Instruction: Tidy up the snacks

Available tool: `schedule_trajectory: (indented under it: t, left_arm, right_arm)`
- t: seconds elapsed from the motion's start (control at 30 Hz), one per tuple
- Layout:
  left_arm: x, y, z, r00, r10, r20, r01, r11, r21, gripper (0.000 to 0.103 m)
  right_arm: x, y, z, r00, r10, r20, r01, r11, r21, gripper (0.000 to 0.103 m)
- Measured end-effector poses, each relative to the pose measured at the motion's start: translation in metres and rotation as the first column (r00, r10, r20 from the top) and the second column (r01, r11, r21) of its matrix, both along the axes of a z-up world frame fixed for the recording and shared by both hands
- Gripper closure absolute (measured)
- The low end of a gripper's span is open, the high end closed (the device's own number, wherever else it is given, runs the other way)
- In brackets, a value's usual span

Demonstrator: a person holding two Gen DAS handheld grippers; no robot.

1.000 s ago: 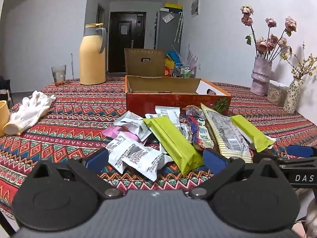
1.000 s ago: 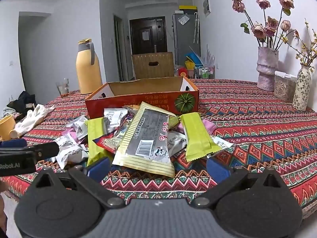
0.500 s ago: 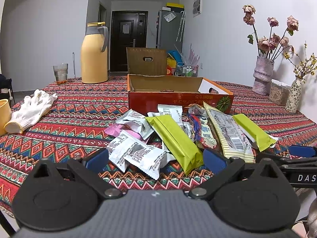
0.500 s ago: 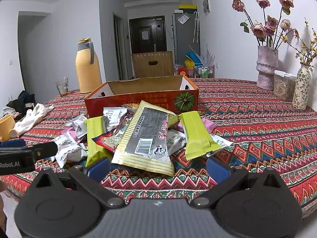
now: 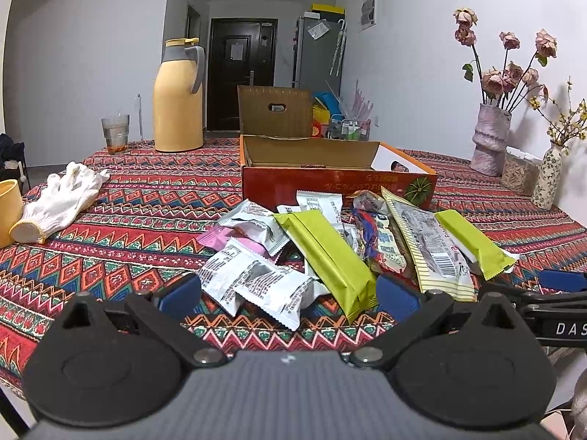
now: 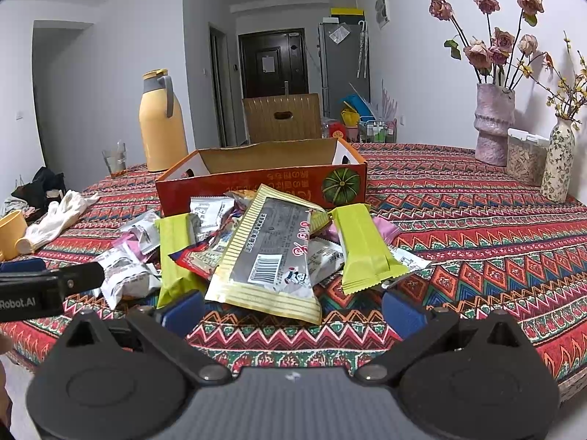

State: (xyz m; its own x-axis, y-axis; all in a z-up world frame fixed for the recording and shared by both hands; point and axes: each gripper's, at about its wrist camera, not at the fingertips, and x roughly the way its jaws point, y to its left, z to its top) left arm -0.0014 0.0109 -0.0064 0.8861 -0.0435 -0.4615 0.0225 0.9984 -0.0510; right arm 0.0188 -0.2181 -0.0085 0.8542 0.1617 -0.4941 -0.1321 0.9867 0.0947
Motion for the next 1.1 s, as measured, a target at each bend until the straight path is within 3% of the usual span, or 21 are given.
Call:
schedule_trajectory:
  t: [1.1]
  left_arm:
    - [0.003,-0.001,-0.003,1.0,0.006,-0.01,-0.006,1.0,0.0,0.0]
  right_arm:
    - [0.002,-0.004,-0.009,1.0,-0.002,-0.007,0.002,1.0,0.006,0.0]
